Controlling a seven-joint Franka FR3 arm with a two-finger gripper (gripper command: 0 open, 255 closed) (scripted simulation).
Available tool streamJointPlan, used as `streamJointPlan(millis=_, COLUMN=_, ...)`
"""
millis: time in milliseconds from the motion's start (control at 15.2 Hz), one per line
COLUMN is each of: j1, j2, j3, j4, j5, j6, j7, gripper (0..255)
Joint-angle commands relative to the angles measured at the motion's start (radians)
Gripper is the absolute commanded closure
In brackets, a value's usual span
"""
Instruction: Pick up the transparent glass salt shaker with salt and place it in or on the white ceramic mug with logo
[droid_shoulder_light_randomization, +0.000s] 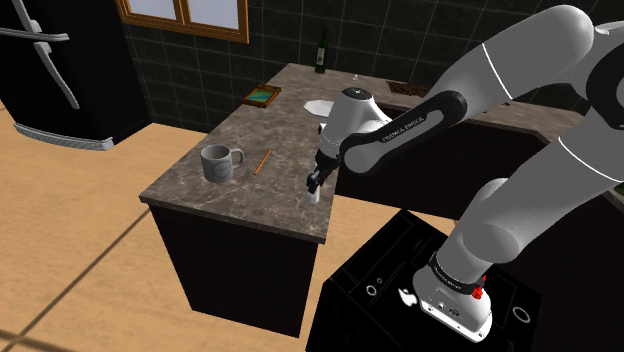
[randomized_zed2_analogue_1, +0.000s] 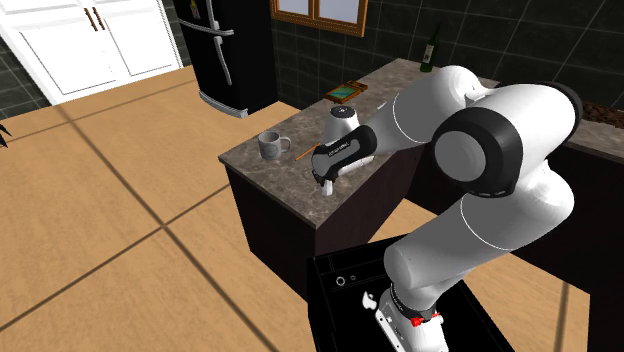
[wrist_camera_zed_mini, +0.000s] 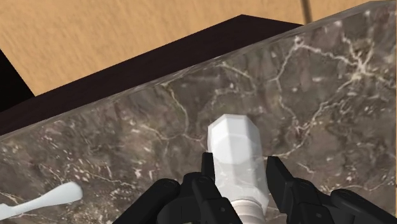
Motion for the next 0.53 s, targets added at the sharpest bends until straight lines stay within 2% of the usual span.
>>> streamJointPlan(millis=0, j1=0.0, j2=0.0, j3=0.0, j4=0.0, j5=0.0, j6=0.0, j7=0.0, gripper=255)
streamJointPlan(millis=132, j1=0.0, j2=0.001, j3=0.0, j4=0.0, j5=0.0, j6=0.0, j7=0.0, gripper=255)
streamJointPlan(millis=462, j1=0.008, j2=-0.057, j3=-0.008, j4=0.026, j5=0.014, j6=-0.083, j7=-0.013, gripper=255)
